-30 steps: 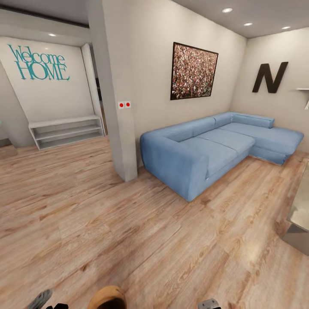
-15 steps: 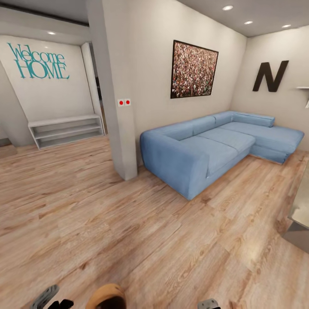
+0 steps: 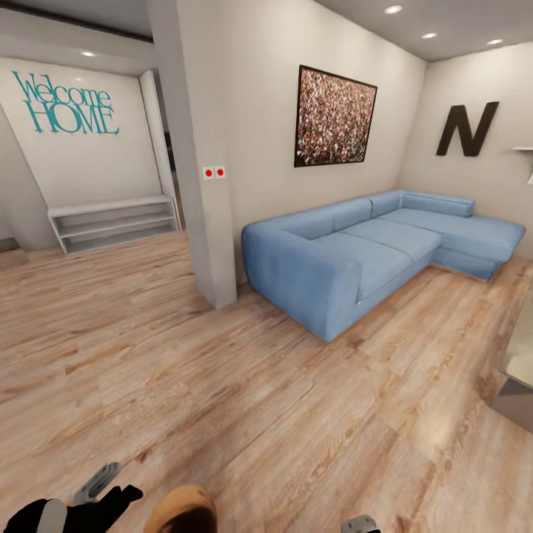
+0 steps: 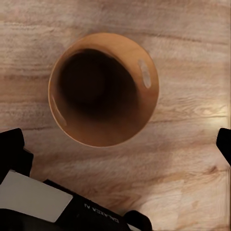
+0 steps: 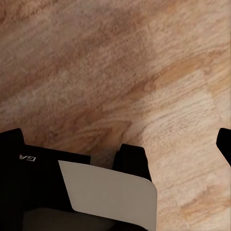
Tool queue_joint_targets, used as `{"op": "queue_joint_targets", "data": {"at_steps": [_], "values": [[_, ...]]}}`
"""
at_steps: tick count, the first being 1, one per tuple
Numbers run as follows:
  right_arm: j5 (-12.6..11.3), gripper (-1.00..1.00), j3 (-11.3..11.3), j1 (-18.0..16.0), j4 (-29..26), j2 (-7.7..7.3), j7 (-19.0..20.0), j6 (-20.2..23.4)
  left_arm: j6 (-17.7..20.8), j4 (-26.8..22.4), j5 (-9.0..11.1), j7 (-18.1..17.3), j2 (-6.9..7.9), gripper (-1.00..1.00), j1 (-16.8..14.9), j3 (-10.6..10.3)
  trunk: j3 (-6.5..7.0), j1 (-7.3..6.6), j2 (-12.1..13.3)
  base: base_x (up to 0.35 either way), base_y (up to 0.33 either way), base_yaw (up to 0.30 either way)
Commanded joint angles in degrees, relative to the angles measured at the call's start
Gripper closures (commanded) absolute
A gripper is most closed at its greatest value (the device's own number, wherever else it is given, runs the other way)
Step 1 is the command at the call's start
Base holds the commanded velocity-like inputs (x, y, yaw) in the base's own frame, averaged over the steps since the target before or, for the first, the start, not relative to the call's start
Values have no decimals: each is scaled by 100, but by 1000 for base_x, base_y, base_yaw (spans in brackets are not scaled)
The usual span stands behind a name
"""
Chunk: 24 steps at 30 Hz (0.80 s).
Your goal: Put the three can of soda from the living room inside the tash can in the kitchen.
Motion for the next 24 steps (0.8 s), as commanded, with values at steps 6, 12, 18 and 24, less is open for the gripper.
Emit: {"op": "queue_joint_targets", "data": {"at_steps": [6,12,18,24], "values": [[0,-100,0,0,2,0,-6,0,0,343,-7,9,23,-100,-252,-134,-108,133,-242,0,0,0],[0,-100,0,0,3,0,-9,0,0,802,-8,18,131,-100,-400,-374,-216,264,-483,0,0,0],[0,-100,0,0,3,2,-3,0,0,1021,-7,23,225,-100,-437,-554,-324,396,-724,0,0,0],[0,-100,0,0,3,46,0,0,0,1055,12,28,279,-100,-443,-604,-432,528,-964,0,0,0]]}}
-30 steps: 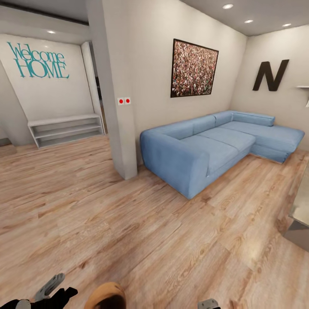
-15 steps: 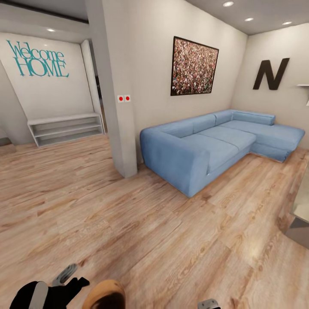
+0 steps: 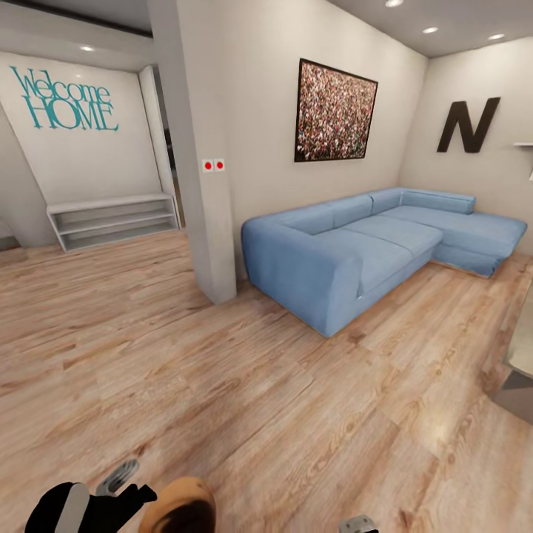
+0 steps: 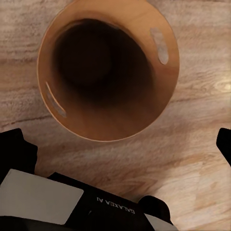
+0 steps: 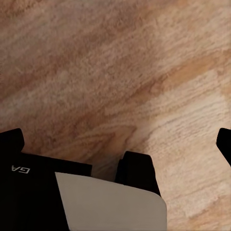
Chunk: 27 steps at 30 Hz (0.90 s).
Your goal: Put the three can of soda from the living room inside the tash can in the kitchen.
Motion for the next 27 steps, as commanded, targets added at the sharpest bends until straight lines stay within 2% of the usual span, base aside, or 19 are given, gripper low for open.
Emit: {"op": "queue_joint_targets", "data": {"at_steps": [1,11,27], "values": [[1,-100,0,0,0,3,0,2,0,2,5,0,7,-100,0,-2,-19,23,-42,0,0,0],[1,-100,0,0,-9,41,-29,64,0,9,31,1,215,-100,-2,-15,-214,242,-443,0,0,0],[1,-100,0,0,-9,51,-31,70,0,46,40,-16,266,-100,-2,-5,-638,594,-1085,0,0,0]]}}
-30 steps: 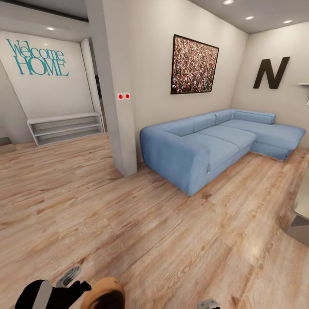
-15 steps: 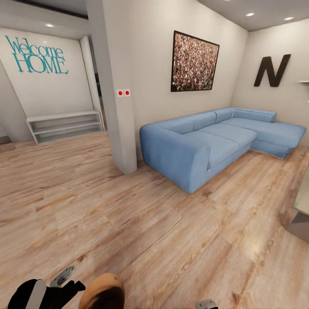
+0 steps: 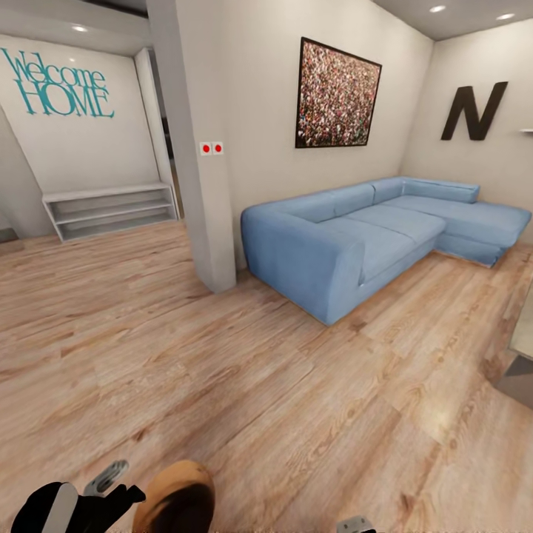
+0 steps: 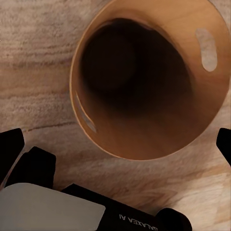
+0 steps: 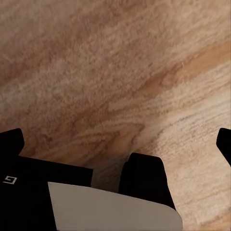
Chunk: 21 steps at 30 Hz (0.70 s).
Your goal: Put the three can of soda from the living room inside the tash can in the kitchen.
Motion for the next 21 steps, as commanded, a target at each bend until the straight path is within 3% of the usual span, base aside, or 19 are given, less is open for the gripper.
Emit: {"op": "queue_joint_targets", "data": {"at_steps": [1,5,13,21], "values": [[0,-100,0,0,0,0,1,0,0,1,3,-2,1,-100,0,2,-28,23,-42,0,0,0],[0,-100,0,0,0,0,2,0,-1,23,59,-23,1,-100,0,19,-137,111,-202,0,0,0],[0,-100,0,0,0,0,4,0,-12,59,554,-21,3,-100,0,35,-355,286,-523,0,0,0],[0,-100,0,0,0,0,14,31,-22,93,689,-19,4,-100,0,153,-573,462,-844,0,0,0]]}}
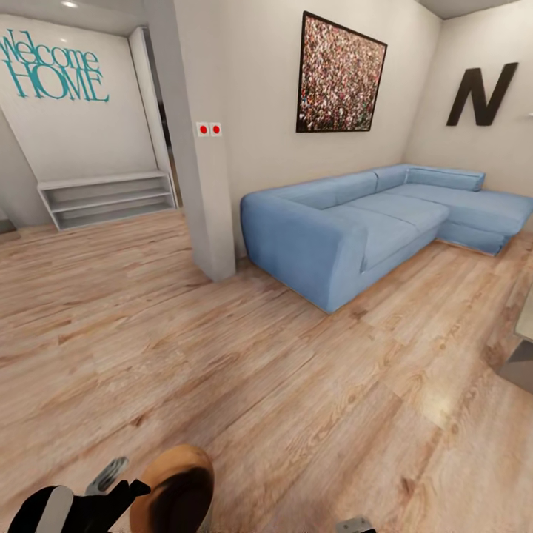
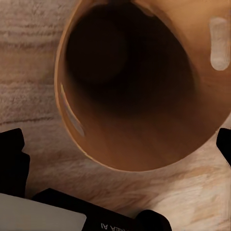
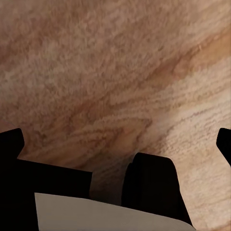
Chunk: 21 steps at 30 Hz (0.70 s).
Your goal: Put the three can of soda from the living room inside the tash can in the kitchen.
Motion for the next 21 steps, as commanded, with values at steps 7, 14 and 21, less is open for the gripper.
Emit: {"op": "queue_joint_targets", "data": {"at_steps": [7,14,21], "values": [[0,-100,0,0,0,7,7,83,-5,16,28,0,0,-100,0,73,-192,154,-283,0,0,0],[0,-100,0,0,0,9,8,98,-3,19,41,0,0,-100,0,161,-382,308,-563,0,0,0],[0,-100,0,0,0,9,9,101,-4,19,48,0,0,-100,0,295,-573,462,-844,0,0,0]]}}
